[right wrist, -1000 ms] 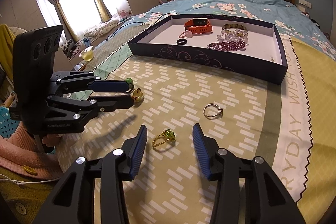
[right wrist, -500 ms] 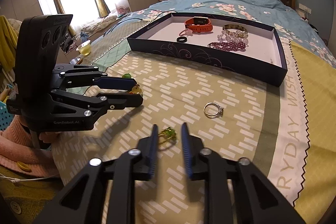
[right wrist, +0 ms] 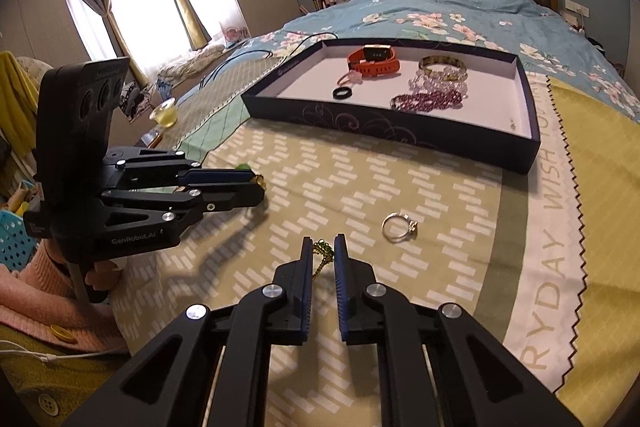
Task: Organize jewelry
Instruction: 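Grasp the green-gem gold ring with the right tool while the left tool grasps the amber stone ring, then carry the green-gem ring toward the tray with the right tool while the left tool carries the amber ring, then lower the green-gem ring over the tray with the right tool while the left tool lowers the amber ring, then open the right tool releasing the green-gem ring while the left tool releases the amber ring, then withdraw both tools from the tray toward the rings on the cloth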
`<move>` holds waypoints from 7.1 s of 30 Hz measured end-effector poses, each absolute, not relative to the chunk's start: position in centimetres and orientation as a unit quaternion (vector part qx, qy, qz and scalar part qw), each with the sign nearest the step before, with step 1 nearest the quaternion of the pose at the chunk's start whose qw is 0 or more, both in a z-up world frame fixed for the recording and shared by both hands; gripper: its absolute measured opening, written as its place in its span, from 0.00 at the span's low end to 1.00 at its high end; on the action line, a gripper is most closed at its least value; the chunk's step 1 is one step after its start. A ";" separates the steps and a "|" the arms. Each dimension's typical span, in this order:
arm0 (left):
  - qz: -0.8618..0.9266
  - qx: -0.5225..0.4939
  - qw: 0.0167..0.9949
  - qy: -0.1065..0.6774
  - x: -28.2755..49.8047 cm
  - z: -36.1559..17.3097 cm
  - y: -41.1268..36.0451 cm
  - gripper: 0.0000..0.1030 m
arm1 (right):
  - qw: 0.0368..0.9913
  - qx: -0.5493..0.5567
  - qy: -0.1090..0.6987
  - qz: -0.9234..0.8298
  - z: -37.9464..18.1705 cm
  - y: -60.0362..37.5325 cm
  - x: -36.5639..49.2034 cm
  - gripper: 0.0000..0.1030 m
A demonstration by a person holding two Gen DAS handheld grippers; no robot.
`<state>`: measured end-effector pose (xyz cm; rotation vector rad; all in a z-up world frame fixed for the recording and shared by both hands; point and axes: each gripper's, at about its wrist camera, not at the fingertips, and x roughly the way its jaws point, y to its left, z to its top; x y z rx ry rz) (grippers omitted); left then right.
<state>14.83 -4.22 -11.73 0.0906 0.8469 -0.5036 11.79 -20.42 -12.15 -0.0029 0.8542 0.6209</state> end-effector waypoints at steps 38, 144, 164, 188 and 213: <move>-0.221 0.026 0.915 0.338 16.3 -7.1 -3.7 0.16 | 0.896 0.027 0.347 0.277 -8.0 -21.4 17.6 0.09; -0.181 0.035 0.925 0.331 23.8 -7.2 -4.6 0.16 | 0.892 0.059 0.370 0.252 -9.1 -21.9 24.8 0.09; -0.167 0.040 0.922 0.348 25.8 -8.5 -5.3 0.16 | 0.888 0.052 0.387 0.241 -9.9 -21.2 26.6 0.09; -0.144 0.025 0.910 0.389 28.9 -11.2 -5.0 0.17 | 0.886 0.040 0.408 0.216 -11.2 -20.5 27.6 0.11; -0.125 0.056 0.942 0.307 18.3 -8.1 -1.7 0.85 | 0.909 0.007 0.363 0.204 -9.6 -22.9 18.3 0.79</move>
